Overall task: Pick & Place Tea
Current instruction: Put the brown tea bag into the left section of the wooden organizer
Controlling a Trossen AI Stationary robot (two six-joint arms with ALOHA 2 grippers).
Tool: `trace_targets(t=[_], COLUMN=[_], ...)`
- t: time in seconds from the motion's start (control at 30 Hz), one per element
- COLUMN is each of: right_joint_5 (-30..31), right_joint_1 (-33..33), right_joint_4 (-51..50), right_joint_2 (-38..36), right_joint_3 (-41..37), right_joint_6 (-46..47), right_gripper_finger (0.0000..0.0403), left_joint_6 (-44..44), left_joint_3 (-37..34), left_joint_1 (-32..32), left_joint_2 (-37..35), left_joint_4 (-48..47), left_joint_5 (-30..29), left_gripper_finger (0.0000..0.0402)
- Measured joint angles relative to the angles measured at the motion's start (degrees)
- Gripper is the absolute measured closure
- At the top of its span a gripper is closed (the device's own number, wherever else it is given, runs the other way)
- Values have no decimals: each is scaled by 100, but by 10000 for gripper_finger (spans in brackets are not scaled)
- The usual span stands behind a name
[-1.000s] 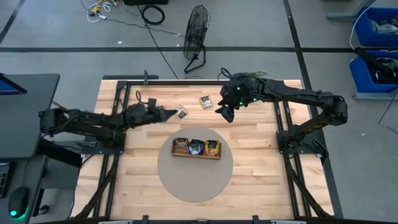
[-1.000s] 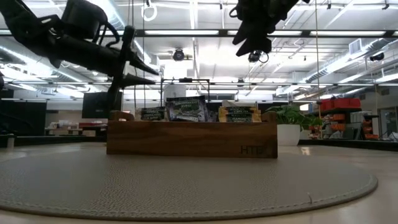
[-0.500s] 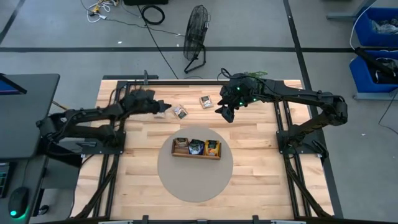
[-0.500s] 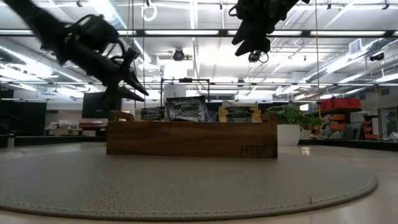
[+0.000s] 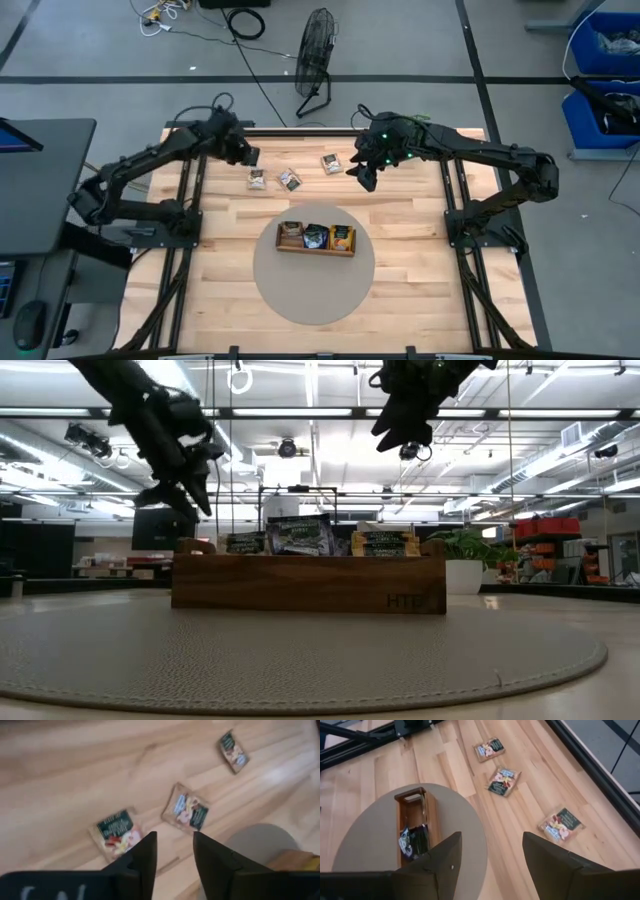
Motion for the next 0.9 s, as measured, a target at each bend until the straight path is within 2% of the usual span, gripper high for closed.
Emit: trace_targets(t=[0.13,0.27,0.37,0.7,0.9], right_joint_5=[-4,-8,-21,-157,-157], right_joint_1=[0,2,9,9,9], right_joint_4=[37,34,29,27,25], right_joint_2=[0,0,0,0,0], right_joint_3=[0,0,0,0,0], right_joint_6=[-2,46,66,103,101], right_gripper_finger=[185,185,185,185,185], left_joint_6=[194,414,474,832,1057], left_joint_3=[-31,-22,-22,-22,-22], left_joint_1=[375,487,583,641,641], left_joint_2=[352,740,1058,1899,1986], left_joint_4=[-66,-140,-170,-91,157], left_joint_5=[675,702,671,389,47], left_gripper_finger=[231,187,169,184,188])
